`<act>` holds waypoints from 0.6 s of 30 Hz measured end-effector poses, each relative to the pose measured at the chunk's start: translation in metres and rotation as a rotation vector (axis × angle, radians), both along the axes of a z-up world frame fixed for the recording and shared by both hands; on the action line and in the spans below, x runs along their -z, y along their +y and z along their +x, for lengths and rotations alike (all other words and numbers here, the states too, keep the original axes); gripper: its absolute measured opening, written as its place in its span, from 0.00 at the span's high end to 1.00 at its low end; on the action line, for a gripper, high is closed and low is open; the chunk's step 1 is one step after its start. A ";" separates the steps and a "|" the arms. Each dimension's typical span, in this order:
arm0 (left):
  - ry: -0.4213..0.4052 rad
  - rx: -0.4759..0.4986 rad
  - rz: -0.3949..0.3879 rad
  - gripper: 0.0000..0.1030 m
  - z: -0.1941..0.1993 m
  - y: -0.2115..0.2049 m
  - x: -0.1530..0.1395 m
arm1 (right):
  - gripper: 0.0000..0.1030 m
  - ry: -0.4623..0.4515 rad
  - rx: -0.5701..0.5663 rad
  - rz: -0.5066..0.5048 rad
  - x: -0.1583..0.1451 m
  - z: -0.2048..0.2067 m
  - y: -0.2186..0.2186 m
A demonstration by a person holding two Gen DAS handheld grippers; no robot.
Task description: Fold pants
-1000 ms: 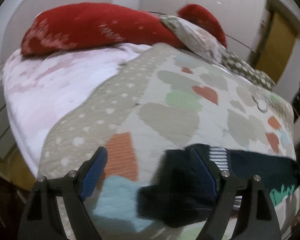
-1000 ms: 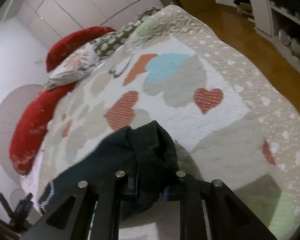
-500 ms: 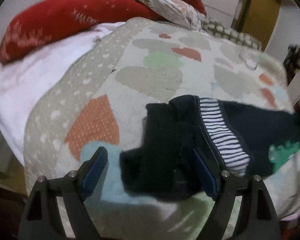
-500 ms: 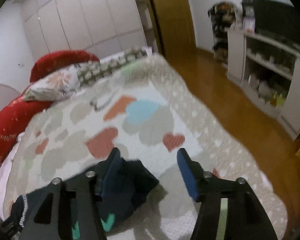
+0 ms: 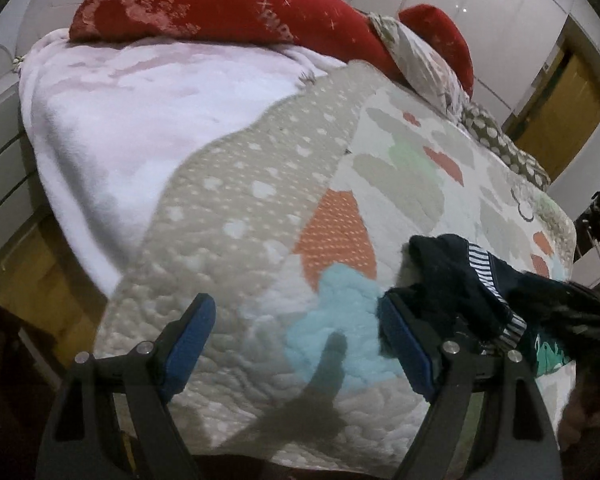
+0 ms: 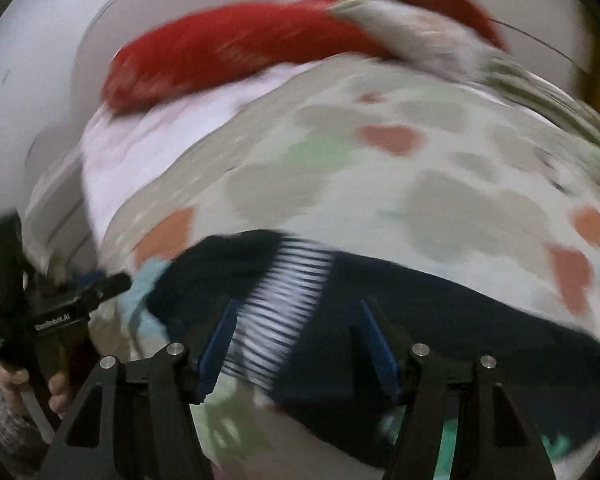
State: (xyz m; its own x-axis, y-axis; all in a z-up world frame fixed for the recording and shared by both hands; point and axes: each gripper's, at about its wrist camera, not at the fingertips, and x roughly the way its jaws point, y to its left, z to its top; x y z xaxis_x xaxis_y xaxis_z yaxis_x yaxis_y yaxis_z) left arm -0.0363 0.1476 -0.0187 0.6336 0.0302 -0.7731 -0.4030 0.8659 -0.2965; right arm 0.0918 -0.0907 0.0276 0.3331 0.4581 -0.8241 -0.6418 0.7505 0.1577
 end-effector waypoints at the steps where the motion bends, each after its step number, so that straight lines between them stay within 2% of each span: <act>1: -0.003 -0.002 0.001 0.18 -0.002 0.002 0.000 | 0.33 0.005 -0.053 -0.025 0.005 -0.003 0.021; 4: -0.012 -0.004 0.001 0.18 -0.009 0.009 0.000 | 0.30 -0.005 -0.213 -0.128 0.027 -0.014 0.076; 6: -0.016 -0.006 0.000 0.18 -0.012 0.013 0.001 | 0.30 -0.094 -0.267 -0.246 0.044 -0.021 0.100; 7: -0.019 -0.007 -0.001 0.18 -0.013 0.015 0.001 | 0.35 -0.106 -0.279 -0.257 0.046 -0.021 0.104; 8: -0.023 -0.011 -0.004 0.18 -0.014 0.017 0.001 | 0.62 -0.100 -0.278 -0.245 0.045 -0.020 0.105; 9: -0.025 -0.014 -0.007 0.18 -0.014 0.019 0.001 | 0.72 -0.078 -0.261 -0.212 0.040 -0.018 0.103; 11: -0.030 -0.018 -0.028 0.18 -0.014 0.024 0.001 | 0.80 -0.068 -0.215 -0.168 0.026 -0.011 0.096; 15: -0.050 -0.016 -0.042 0.18 -0.011 0.028 -0.002 | 0.82 -0.137 -0.059 -0.080 -0.019 0.010 0.067; 18: -0.074 -0.038 -0.031 0.18 -0.013 0.031 -0.008 | 0.82 -0.256 0.112 -0.028 -0.062 0.023 0.037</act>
